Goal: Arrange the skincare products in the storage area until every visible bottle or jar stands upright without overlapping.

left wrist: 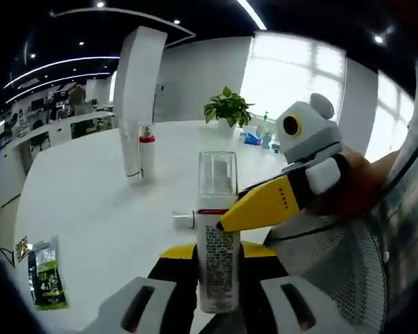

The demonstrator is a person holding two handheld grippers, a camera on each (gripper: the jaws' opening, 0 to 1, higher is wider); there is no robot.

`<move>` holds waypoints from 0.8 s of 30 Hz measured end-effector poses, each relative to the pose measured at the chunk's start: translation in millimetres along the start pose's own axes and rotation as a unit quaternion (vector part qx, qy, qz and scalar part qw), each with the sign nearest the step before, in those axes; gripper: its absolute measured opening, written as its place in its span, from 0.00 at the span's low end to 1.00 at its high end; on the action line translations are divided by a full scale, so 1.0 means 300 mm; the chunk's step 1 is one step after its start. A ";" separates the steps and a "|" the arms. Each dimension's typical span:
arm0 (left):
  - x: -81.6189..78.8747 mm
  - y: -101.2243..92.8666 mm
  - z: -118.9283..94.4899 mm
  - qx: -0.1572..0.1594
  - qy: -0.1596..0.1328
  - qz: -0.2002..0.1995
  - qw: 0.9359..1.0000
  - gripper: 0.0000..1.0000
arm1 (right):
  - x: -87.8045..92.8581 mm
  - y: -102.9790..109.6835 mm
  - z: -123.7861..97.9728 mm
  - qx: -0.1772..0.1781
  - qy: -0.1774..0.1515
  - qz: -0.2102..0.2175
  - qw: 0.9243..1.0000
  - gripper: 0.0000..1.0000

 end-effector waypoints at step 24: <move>0.020 0.082 -0.075 -0.075 0.052 0.112 0.990 0.35 | -0.150 -0.028 0.015 0.057 0.020 -0.097 0.993 0.17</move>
Point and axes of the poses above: the point that each gripper's makers call its tool centre point, and the gripper's own axes: z roughly forward along the fingers, y roughly to its left, x roughly out of its underside, the point moved 7 cm from there along -z, roughly backward along the fingers
